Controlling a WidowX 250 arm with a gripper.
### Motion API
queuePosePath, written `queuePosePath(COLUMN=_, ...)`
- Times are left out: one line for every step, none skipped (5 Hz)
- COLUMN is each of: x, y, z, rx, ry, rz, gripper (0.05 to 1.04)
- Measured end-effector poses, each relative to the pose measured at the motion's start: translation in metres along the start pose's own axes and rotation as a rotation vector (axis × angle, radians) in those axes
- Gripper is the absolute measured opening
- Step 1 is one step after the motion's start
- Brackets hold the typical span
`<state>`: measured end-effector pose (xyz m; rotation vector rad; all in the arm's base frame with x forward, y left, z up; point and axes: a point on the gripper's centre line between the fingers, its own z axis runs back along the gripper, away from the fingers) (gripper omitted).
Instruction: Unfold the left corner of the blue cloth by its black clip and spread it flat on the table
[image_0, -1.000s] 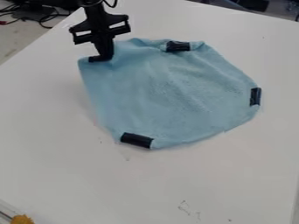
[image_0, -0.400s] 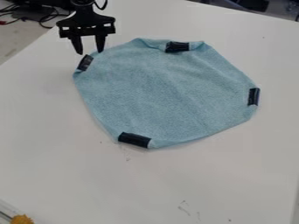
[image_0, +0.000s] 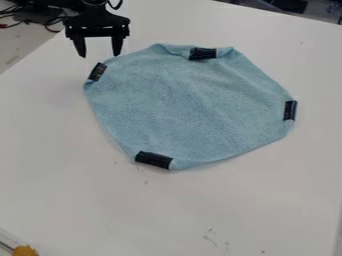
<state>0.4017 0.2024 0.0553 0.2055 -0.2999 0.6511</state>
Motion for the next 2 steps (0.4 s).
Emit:
queuePosePath(x=-0.013, y=-0.006, z=0.002, rx=-0.061, ry=0.094, rz=-0.075, gripper=1.001)
queuePosePath(x=-0.024, y=-0.010, z=0.016, rx=-0.114, ry=0.120, rz=-0.114, gripper=1.001)
